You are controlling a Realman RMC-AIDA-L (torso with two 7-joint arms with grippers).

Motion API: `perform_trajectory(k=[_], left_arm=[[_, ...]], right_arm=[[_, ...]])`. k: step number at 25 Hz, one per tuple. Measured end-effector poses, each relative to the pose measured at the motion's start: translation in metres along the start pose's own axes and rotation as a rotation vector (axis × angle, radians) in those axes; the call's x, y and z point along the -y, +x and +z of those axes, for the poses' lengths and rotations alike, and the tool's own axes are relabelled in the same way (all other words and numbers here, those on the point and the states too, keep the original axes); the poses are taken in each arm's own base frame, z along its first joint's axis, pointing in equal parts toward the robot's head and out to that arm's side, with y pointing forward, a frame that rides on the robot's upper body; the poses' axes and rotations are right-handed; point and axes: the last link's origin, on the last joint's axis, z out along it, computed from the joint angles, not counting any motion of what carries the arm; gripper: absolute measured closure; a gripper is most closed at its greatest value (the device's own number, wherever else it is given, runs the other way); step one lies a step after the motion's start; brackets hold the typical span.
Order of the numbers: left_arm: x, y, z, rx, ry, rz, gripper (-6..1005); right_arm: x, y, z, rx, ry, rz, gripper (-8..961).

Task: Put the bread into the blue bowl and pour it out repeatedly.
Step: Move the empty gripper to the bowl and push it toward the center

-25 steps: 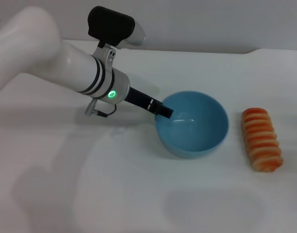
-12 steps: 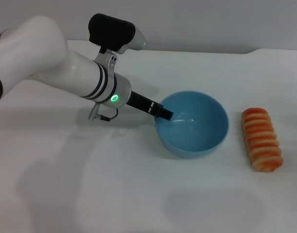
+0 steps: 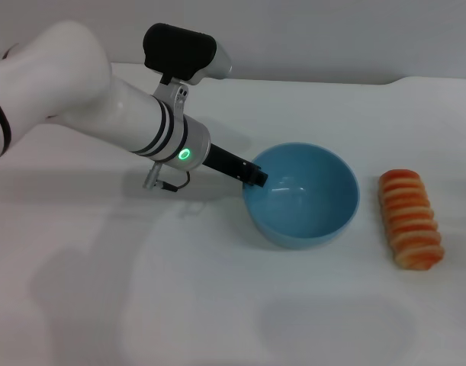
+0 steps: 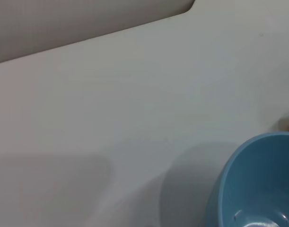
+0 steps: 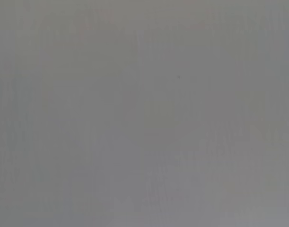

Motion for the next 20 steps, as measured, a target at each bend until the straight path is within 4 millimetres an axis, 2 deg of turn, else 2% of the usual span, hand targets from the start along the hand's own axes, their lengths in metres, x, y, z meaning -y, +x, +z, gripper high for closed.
perform_trajectory(k=[4,7,14,18,20], left_arm=[[-0.001,0.000,0.000,0.006,0.001,0.007,562],[-0.002,0.000,0.001,0.011,-0.003,0.008,774],[-0.004,0.004,0.000,0.008,-0.009,0.012,915],[-0.006,0.020,-0.005,0.007,0.002,0.061,996],[-0.007,0.030,-0.007,0.014,0.023,0.109,998]], right_arm=[[0.000,0.000,0.001,0.001,-0.001,0.000,339],[0.002,-0.002,0.001,0.008,0.003,-0.007,339],[0.004,-0.004,0.001,0.012,0.007,-0.012,340],[0.005,0.000,0.001,-0.008,0.014,-0.006,341],[0.007,0.002,0.001,-0.028,0.022,-0.006,341]])
